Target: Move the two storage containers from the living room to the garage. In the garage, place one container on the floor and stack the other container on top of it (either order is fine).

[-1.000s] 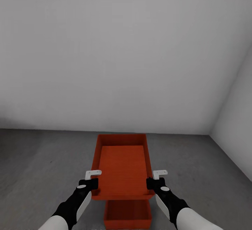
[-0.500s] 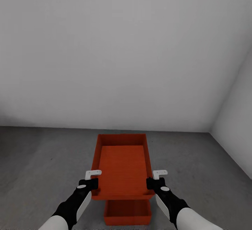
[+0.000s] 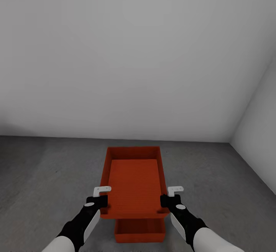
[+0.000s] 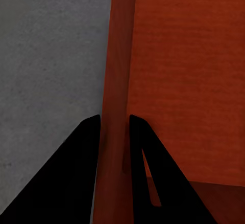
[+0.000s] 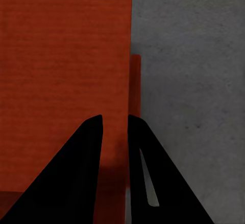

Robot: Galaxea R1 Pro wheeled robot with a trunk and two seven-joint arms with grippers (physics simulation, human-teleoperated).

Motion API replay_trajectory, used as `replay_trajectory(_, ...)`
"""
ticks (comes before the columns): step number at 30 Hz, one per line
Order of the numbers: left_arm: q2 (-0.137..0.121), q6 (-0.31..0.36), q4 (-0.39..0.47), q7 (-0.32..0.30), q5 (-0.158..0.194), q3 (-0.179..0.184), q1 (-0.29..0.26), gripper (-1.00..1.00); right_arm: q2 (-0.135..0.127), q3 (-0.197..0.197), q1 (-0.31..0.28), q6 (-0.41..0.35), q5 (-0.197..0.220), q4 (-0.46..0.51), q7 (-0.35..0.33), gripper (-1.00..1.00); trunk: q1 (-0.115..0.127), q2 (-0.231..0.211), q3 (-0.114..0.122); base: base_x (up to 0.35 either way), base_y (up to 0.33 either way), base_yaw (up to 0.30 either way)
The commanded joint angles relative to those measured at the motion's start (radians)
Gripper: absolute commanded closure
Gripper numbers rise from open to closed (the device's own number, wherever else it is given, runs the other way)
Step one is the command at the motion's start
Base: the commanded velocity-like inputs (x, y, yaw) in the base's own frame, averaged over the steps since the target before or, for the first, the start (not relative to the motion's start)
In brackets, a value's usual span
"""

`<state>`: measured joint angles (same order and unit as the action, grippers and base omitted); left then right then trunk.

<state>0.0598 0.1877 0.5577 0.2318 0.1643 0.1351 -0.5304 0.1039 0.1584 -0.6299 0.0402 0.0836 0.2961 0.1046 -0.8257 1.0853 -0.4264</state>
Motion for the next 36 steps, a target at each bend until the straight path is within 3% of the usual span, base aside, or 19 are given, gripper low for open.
replay_trajectory(1, -0.002, -0.007, 0.019, 0.015, -0.005, -0.020, -0.001, 1.00, -0.019, -0.015, -0.001, 0.004, 0.012, -0.003, 0.070, 1.00, 0.000, 0.001, -0.003, 0.000, 0.000, 0.000)
replay_trajectory(36, -0.002, -0.007, 0.019, 0.015, -0.005, -0.019, 0.000, 1.00, -0.019, -0.016, -0.001, 0.007, 0.010, -0.003, 0.070, 1.00, 0.000, 0.001, -0.059, 0.000, 0.000, 0.000)
